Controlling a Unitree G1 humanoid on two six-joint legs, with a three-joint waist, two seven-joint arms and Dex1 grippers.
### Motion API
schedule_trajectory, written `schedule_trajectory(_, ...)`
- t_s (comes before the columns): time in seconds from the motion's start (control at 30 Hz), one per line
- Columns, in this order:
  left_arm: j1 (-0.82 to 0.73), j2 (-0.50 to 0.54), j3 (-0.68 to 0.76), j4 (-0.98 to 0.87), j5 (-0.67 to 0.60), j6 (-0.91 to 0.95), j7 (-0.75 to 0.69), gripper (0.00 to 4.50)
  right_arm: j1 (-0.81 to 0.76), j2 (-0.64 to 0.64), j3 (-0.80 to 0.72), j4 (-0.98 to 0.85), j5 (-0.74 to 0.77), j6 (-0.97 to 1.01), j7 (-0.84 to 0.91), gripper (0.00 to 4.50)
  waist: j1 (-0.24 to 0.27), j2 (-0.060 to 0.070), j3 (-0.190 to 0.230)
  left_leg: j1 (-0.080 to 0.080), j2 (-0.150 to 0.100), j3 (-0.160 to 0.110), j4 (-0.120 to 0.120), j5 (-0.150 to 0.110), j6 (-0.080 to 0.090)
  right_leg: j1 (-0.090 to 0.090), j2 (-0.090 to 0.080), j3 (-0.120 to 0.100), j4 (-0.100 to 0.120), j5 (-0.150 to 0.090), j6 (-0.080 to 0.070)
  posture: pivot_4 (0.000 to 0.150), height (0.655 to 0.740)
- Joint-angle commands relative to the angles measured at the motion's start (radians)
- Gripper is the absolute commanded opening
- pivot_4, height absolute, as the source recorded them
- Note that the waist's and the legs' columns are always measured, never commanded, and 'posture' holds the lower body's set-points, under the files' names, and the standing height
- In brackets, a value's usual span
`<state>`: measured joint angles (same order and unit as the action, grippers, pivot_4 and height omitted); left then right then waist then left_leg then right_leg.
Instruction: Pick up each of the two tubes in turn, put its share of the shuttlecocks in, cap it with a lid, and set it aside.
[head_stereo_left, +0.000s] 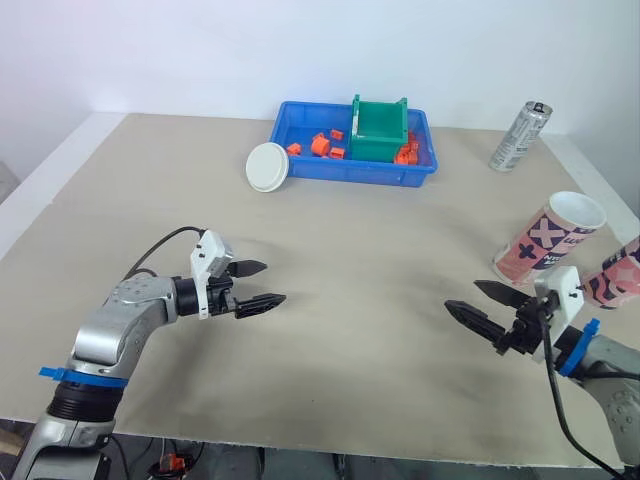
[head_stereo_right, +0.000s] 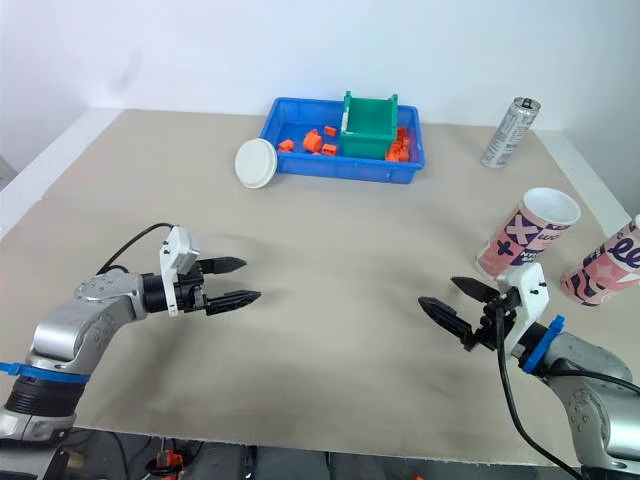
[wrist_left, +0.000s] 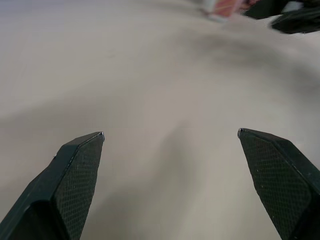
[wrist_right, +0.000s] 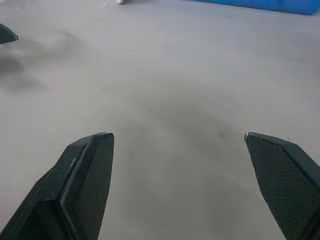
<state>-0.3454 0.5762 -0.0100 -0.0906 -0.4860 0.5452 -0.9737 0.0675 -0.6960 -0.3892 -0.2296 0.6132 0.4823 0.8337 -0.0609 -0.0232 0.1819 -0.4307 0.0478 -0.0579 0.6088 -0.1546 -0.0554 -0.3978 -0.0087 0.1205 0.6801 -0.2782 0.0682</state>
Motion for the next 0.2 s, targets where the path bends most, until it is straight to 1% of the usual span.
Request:
schedule_trajectory(0.03, 0.018, 0.004, 0.073, -0.026, -0.013, -0.038, 0.032, 4.50, -0.015, 0.012, 0.013, 0.013, -0.015, -0.027, -0.004, 4.47, 0.001, 0.000, 0.000, 0.000, 0.000, 0.000, 0.000, 0.000, 0.000, 0.000, 0.000, 0.000, 0.000, 0.000, 0.000, 0.150, 0.7355)
schedule_trajectory(0.2, 0.041, -0.014, 0.112, -0.039, -0.059, -0.026, 0.049, 4.50, -0.034, 0.018, 0.028, 0.038, -0.024, -0.042, 0.001, 4.47, 0.006, 0.000, 0.000, 0.000, 0.000, 0.000, 0.000, 0.000, 0.000, 0.000, 0.000, 0.000, 0.000, 0.001, 0.002, 0.150, 0.7355)
